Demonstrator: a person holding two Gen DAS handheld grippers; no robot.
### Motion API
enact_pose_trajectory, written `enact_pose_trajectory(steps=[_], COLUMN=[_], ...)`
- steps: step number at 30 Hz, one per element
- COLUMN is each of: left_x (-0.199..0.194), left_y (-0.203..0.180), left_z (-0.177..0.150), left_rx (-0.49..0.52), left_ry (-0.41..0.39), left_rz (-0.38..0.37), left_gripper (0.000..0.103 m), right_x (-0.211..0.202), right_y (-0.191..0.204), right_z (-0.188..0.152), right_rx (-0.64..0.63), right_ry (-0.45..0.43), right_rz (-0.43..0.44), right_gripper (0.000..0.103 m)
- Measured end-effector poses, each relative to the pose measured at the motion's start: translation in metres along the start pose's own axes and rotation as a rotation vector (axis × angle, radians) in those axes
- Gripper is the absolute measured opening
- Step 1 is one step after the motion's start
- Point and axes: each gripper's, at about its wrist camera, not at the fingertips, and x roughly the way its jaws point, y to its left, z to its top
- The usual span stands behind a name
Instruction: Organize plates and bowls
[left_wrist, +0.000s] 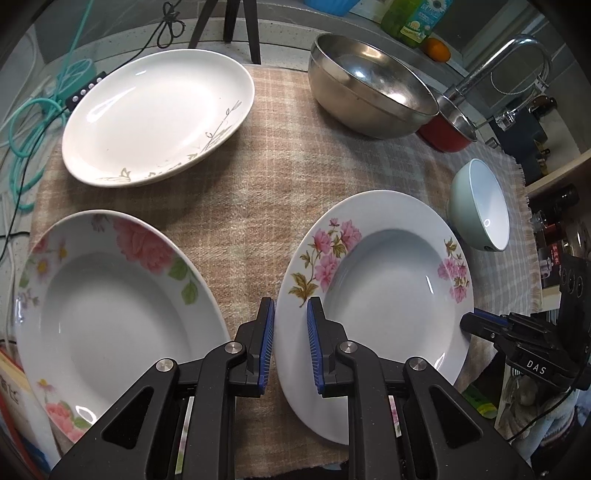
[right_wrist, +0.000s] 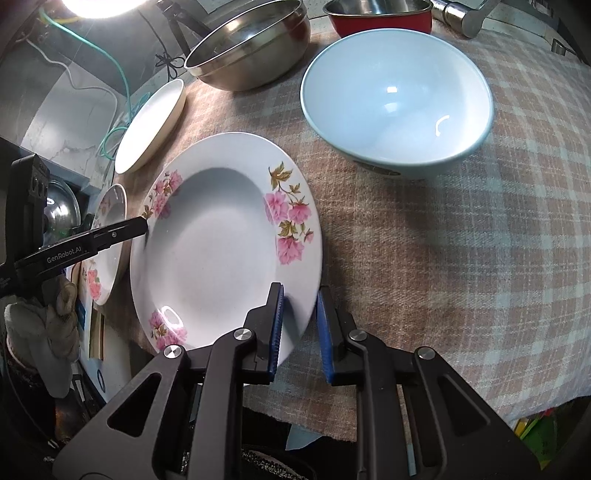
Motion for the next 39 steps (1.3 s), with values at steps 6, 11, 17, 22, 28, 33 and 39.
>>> enact_pose_trajectory(steps=[6,11,17,22,28,33,39], left_x=[0.0,0.0,0.0,0.001,-0.004,-0.018,-0.042], left_y=[0.001,0.0,0.0,-0.001,-0.002,0.003,0.017], left_z=[-0.001,-0.001,-0.002,-0.002,-0.003,-0.001,-0.005], left_rx=[0.002,0.008,0.008,0.009,0.016,0.006,-0.041], left_ry=[0.001,0.0,-0.002,-0.004,-0.026,-0.069,-0.131], left_rz=[-0.001,-0.001,-0.002,0.0,0.012,0.03,0.03], left_gripper=[0.016,0.016,0.016,0.016,0.016,0.017,0.017], right_x=[-0.001,-0.002,-0.003,-0.002,-0.009,-0.023,-0.038], right_y=[0.002,0.003,0.002,0.003,0.009,0.013,0.032], right_z=[-0.004,-0.008,-0.011,-0.01,-0.007,0.002,0.016], right_rx=[-0.015,-0.018,-0.025,-0.039,-0.077,-0.091,-0.135], right_ry=[0.007,0.016,0.022,0.025,-0.003,-0.047,-0.111], right_rz=[-0.007,-0.007,-0.01,-0.015,-0.085,-0.102,-0.078], right_gripper=[0.019,0.019,0.019,0.019,0.02,0.02,0.045])
